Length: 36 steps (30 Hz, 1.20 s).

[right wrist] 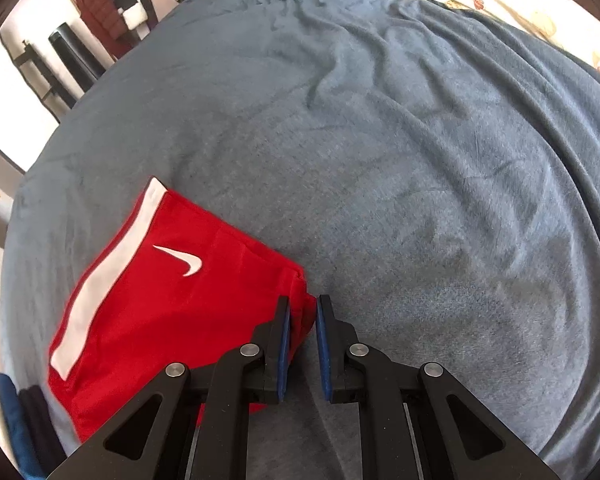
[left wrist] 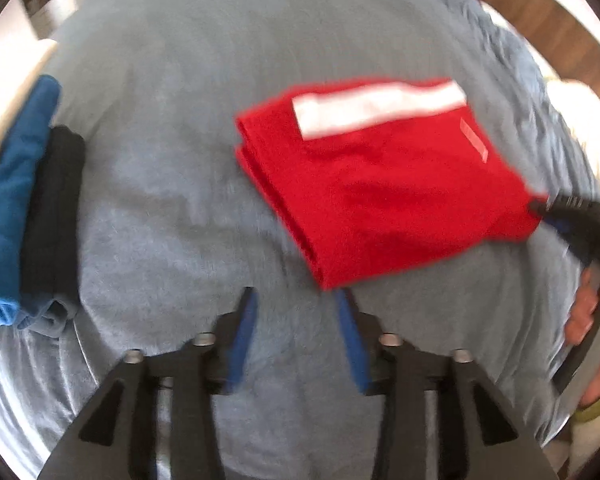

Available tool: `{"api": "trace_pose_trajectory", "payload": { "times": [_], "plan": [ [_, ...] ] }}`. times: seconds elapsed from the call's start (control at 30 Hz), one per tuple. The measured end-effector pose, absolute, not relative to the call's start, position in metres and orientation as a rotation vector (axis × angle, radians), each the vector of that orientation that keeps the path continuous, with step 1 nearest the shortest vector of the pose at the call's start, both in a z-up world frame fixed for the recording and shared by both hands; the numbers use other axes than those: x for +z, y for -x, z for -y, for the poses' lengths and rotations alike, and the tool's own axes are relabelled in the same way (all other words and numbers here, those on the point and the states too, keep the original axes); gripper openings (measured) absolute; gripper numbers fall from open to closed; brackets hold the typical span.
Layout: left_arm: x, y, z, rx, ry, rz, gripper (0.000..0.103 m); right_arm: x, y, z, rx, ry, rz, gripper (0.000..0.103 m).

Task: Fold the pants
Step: 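Close the left gripper on the shorts' folded edge while the right gripper closes on the shorts' hem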

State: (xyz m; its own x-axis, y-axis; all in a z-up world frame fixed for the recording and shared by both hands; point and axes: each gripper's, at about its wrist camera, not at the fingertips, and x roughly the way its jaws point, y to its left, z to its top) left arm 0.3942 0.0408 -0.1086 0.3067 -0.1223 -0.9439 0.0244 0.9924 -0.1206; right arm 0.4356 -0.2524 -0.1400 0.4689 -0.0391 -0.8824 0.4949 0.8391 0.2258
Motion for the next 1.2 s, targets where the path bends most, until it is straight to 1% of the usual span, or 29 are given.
{"api": "trace_pose_trajectory", "payload": {
  "times": [0.1, 0.23, 0.37, 0.63, 0.93, 1.0, 1.03, 1.07, 1.2],
  "plan": [
    [-0.105, -0.403, -0.043, -0.094, 0.181, -1.211, 0.047, -0.14, -0.43, 0.253, -0.344, -0.508, -1.036, 0.013],
    [-0.121, -0.418, -0.046, -0.102, 0.31, -1.231, 0.046, -0.142, -0.432, 0.255, -0.35, -0.512, -1.044, 0.013],
    [-0.137, -0.419, -0.044, -0.075, 0.365, -1.254, 0.046, -0.142, -0.434, 0.256, -0.348, -0.503, -1.044, 0.013],
    [-0.162, -0.417, -0.04, -0.072, 0.379, -1.291, 0.047, -0.143, -0.434, 0.25, -0.353, -0.472, -1.05, 0.013],
    [-0.178, -0.424, -0.038, -0.085, 0.379, -1.29, 0.047, -0.149, -0.436, 0.25, -0.365, -0.467, -1.065, 0.013],
    [-0.18, -0.424, -0.039, -0.088, 0.379, -1.287, 0.045, -0.15, -0.437, 0.249, -0.366, -0.459, -1.068, 0.013],
    [-0.18, -0.423, -0.04, -0.092, 0.379, -1.286, 0.043, -0.15, -0.437, 0.248, -0.366, -0.457, -1.068, 0.013],
    [-0.18, -0.423, -0.04, -0.098, 0.379, -1.285, 0.038, -0.151, -0.438, 0.248, -0.366, -0.456, -1.069, 0.013],
    [-0.179, -0.426, -0.038, -0.112, 0.384, -1.288, 0.034, -0.15, -0.439, 0.245, -0.368, -0.45, -1.069, 0.013]
  ]
}}
